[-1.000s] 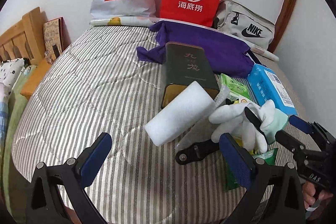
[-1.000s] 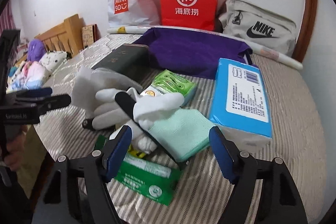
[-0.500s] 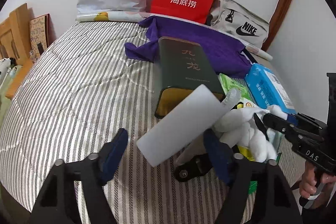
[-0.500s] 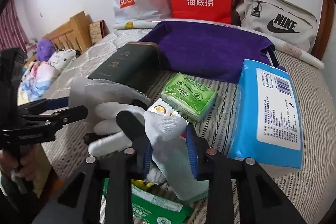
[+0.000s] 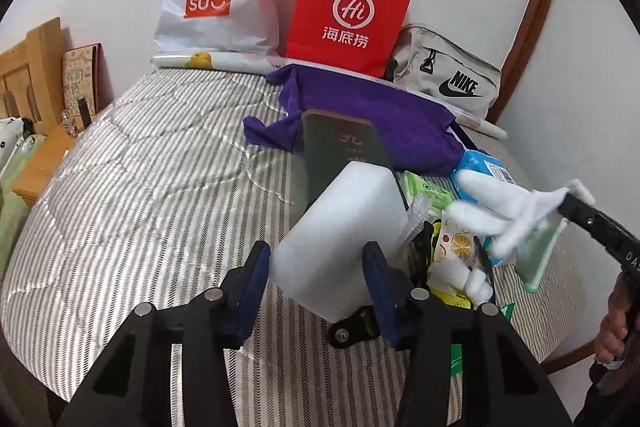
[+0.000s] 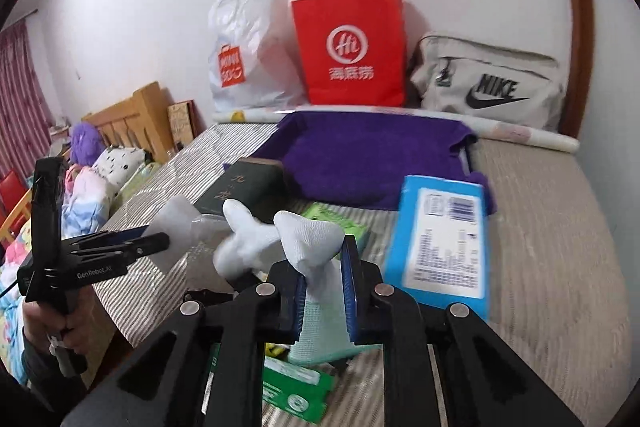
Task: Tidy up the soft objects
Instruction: 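Carry the sponge with the left gripper while the right gripper carries the gloves toward the purple towel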
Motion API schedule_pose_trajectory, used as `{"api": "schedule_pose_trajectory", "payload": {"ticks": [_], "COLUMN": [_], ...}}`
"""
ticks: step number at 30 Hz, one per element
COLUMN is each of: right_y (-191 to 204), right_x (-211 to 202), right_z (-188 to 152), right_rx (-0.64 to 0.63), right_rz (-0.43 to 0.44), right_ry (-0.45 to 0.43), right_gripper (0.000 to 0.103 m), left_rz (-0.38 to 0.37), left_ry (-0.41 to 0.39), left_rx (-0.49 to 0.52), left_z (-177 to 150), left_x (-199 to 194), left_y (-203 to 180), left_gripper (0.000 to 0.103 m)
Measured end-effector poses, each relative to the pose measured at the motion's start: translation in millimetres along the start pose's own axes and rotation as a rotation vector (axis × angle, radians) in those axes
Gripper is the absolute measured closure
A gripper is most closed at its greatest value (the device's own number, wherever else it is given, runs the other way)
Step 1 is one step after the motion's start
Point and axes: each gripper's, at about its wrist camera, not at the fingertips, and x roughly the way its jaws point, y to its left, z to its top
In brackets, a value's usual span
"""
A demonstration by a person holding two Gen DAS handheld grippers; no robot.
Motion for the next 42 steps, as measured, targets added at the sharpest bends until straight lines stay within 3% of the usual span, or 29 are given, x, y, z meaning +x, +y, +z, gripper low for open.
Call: {"api": "schedule_pose_trajectory", "payload": {"ticks": [6,14,26,36,40,41,42], "right_y": [-16.2,-41.6,-65.8,-72.3,-68.2,-66.4,-65.5], "right_x": [-27.7,-55.3,-8.0,28.5,40.0,41.6,43.1], "right_z": [-10.3,-39.6,-82.3,-90.8,-88.6,-88.3,-87.6], "right_rx": [0.025,0.075,0.120,0.168,0.180,0.170,0.155], "right_rz": [-0.035,-0.092,-0.117,-0.104,-0.106,-0.115,-0.122], "right_ry": [-0.029,-0.001,0.156,0.206,0.194,0.185,0.178], "right_gripper": [0.088,0.088,0.082,0.039,0.034,0.036,0.045], "left_rz": [0.003,0.001,-0.012,-0.028,-0.023,-0.017,-0.015], "left_ry": [-0.003,0.010,0.061,0.074,0.092,0.097,0.097], "left_rx": [0.027,0.048,0.047,0.058,0.073,0.070,0.071], "left_z": [-1.3,-7.5,-13.3,-14.4,-16.0,-16.5,-17.2], "left_x": [-4.4,-1.9,17.8,27.4,32.0,34.4,35.3], "left_y": [-9.9,-18.8,-14.6,-17.8,-21.6,-21.8,-21.9], "left_gripper": [0.064,0.064,0.061,0.061,0.055,0.055,0.055]}}
